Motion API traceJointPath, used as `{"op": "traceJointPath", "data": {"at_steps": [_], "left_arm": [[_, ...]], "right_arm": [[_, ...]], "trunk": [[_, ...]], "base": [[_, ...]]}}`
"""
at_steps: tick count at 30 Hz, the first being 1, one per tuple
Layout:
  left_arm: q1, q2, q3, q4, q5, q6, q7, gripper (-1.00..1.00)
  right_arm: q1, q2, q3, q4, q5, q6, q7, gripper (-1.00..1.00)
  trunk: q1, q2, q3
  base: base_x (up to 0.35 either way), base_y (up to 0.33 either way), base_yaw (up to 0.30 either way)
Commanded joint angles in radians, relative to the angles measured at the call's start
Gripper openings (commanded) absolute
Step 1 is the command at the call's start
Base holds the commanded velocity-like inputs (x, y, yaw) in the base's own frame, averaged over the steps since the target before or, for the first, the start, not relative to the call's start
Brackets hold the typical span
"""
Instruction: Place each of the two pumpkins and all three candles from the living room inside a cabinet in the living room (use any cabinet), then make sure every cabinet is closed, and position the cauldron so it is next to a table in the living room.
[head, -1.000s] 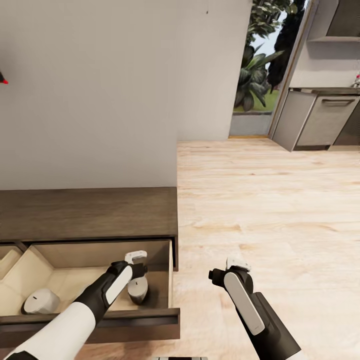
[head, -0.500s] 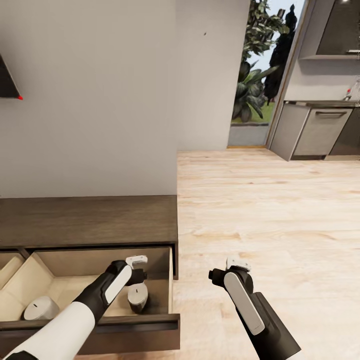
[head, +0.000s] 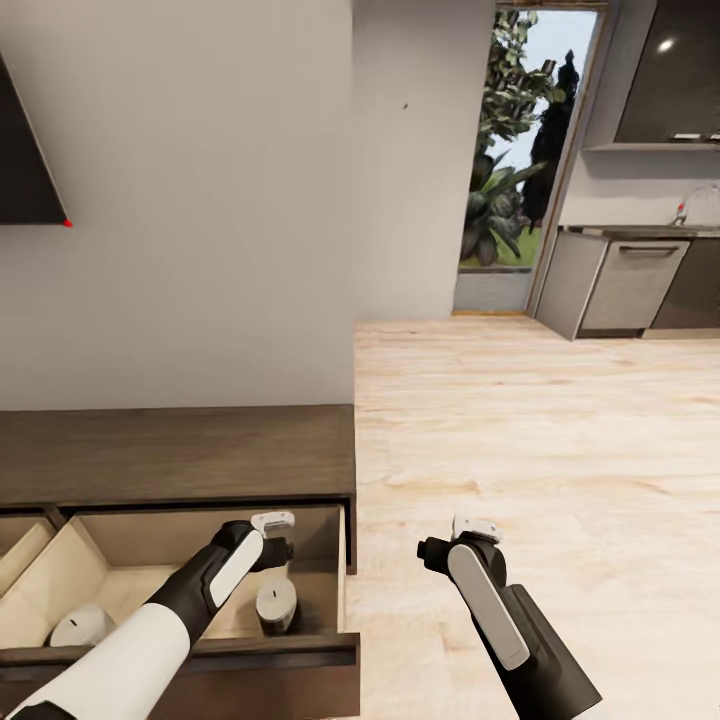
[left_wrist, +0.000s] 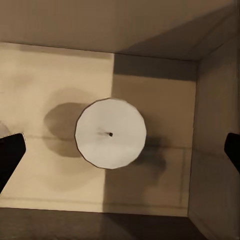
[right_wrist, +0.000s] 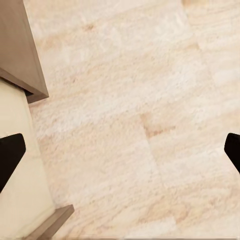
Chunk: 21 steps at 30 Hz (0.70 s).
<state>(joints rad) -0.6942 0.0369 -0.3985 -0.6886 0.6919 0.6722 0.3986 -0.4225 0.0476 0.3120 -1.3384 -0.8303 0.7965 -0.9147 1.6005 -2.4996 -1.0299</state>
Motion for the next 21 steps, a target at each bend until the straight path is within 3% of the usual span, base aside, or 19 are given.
{"op": "traceJointPath", "data": {"at_steps": [1,13,21], "left_arm": [[-0.001,0.001,-0.006,-0.002,0.011,0.001,0.009,1.0],[-0.001,0.001,-0.005,-0.002,0.011,0.001,0.009,1.0],[-0.001,0.0,-0.005,-0.002,0.011,0.001,0.009,1.0]], "right_arm": [[-0.001,0.0,0.001,-0.001,-0.009,0.003,-0.01,1.0],[-0.001,0.0,0.001,-0.001,-0.009,0.003,-0.01,1.0],[-0.001,0.0,0.001,-0.001,-0.009,0.003,-0.01,1.0]], "trunk": [[-0.004,0.006,0.002],[-0.05,0.09,0.04],[-0.081,0.146,0.065]], "base": [[-0.24,0.0,0.0],[-0.14,0.0,0.0],[-0.022,0.0,0.0]]}}
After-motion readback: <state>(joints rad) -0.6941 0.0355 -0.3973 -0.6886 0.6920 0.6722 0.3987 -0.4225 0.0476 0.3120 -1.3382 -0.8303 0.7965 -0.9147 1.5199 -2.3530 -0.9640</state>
